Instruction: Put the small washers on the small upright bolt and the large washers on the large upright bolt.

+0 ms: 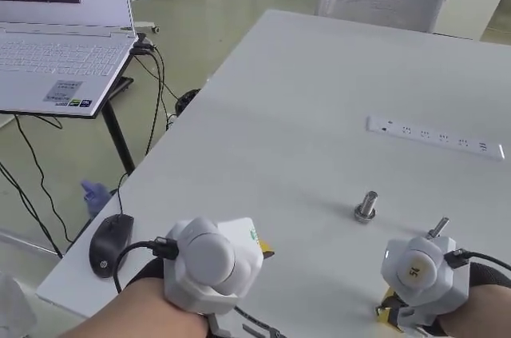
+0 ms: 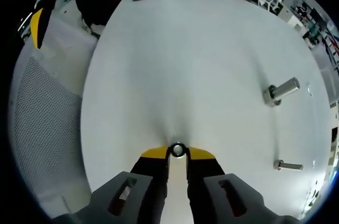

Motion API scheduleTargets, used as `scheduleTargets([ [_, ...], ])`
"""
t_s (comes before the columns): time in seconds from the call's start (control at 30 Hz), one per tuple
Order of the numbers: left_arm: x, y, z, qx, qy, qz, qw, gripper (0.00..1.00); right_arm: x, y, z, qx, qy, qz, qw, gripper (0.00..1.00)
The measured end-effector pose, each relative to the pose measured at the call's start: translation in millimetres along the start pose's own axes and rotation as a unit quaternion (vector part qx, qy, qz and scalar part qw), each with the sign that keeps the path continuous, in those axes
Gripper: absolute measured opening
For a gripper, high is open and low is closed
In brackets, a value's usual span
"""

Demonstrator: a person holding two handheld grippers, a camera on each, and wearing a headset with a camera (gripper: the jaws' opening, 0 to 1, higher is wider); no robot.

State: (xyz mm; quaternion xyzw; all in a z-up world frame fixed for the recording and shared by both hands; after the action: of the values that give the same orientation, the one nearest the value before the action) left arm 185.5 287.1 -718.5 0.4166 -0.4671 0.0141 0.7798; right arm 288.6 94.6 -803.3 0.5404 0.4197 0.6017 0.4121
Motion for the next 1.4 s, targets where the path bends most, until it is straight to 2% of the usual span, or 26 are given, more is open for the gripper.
scheduleTargets([
  [0.2,2.4,1.2,-1.1,0.002,0.0,0.002,1.0,0.84,-6.3,6.0,3.2,0.006,-0.016,0.001,0.9998,0.13],
  [0.4,3.8,0.2,-1.1,0.0,-0.003,0.003,1.0,0.84,-17.2,17.8,10.4,0.0,-0.028,-0.004,0.9996,0.13],
  [0.67,2.2,-2.1,2.1,-0.004,-0.007,0.0,1.0,0.84,-45.6,41.3,24.6,-0.014,-0.034,-0.026,0.999,0.13],
  [0.93,0.7,-1.7,3.3,-0.004,-0.009,-0.005,0.9999,0.83,-71.8,67.0,49.0,-0.036,-0.077,-0.031,0.9959,0.13],
  [1.1,0.8,-1.5,3.1,-0.004,-0.009,-0.005,0.9999,0.83,-78.1,76.6,67.2,-0.048,-0.091,-0.031,0.9942,0.13],
  [1.3,0.5,-1.8,2.8,-0.002,-0.008,-0.006,0.9999,0.83,-75.1,86.0,88.5,-0.062,-0.095,-0.026,0.9932,0.13],
  [1.4,1.1,-2.2,3.3,-0.002,-0.008,-0.006,1.0,0.83,-73.6,87.3,94.0,-0.066,-0.096,-0.028,0.9928,0.13],
])
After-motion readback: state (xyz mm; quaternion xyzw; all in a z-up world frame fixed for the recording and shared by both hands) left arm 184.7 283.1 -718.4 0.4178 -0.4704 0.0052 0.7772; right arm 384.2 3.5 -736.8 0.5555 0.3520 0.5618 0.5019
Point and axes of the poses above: the centre of the closed fingertips' face, and the gripper's own axes: y roughly backward along the fingers, z roughly to its right, x roughly out of its top, the point moved 8 cm from there along y, roughly backward along the fingers, and after that the axes turned 8 degrees about y, right-handed, at the moved point
